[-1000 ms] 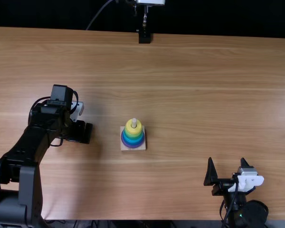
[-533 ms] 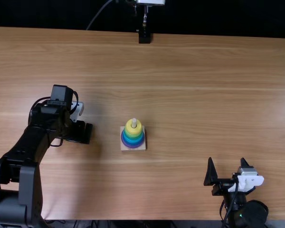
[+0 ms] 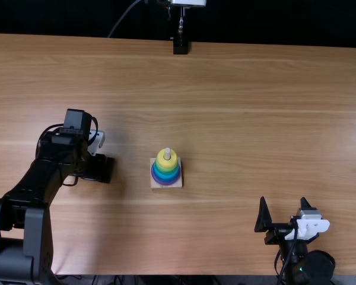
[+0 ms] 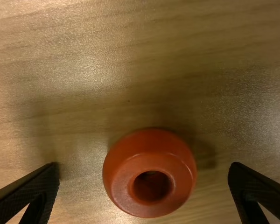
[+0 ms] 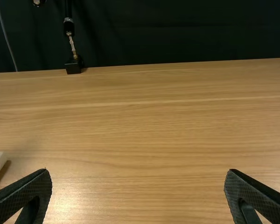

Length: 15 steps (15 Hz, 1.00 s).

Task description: Build the Hanoi tower: stack the rings onto the peg from bottom to top in this color order: purple, dark blue, light blue, dark green, light green, yellow, orange.

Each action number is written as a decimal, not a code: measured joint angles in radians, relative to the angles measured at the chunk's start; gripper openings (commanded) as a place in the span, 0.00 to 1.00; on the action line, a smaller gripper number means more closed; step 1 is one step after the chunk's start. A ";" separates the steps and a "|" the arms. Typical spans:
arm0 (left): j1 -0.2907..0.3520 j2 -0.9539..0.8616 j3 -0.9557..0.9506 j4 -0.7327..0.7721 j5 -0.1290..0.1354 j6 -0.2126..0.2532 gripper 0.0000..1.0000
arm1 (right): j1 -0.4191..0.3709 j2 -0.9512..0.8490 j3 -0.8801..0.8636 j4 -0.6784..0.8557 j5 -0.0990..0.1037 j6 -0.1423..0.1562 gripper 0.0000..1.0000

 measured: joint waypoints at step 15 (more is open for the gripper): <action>-0.045 -0.156 0.150 -0.257 0.033 -0.001 0.00 | 0.000 0.000 0.000 0.000 0.000 -0.001 1.00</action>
